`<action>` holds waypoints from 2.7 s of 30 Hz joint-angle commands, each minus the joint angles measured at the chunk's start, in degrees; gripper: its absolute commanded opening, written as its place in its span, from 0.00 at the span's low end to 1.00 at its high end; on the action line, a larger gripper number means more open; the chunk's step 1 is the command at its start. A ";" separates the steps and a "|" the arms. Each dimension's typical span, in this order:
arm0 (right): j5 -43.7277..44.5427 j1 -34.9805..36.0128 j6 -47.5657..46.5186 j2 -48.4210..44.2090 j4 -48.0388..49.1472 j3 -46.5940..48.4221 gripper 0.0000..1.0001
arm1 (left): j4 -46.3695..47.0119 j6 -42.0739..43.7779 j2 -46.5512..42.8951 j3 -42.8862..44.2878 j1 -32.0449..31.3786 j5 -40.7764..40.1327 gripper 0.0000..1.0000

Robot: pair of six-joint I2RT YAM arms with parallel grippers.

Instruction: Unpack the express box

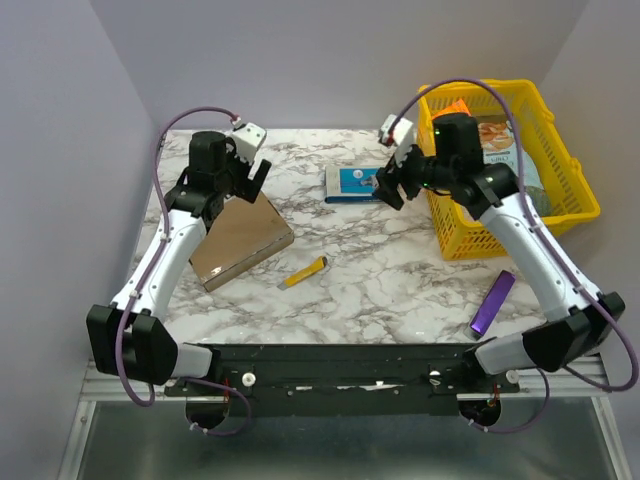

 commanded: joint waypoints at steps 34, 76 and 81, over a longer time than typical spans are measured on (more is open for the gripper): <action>-10.15 22.02 -41.69 36.95 8.30 -6.36 0.64 | -14.73 -3.86 -15.18 -14.52 3.57 6.13 0.99; -9.62 14.90 -31.23 26.04 1.89 -5.94 1.00 | -11.30 0.98 -16.67 -16.09 -5.48 9.66 0.96; -7.34 17.27 -34.57 33.08 4.87 -2.06 0.89 | -12.27 -13.03 -21.41 -18.21 -4.44 -0.24 0.99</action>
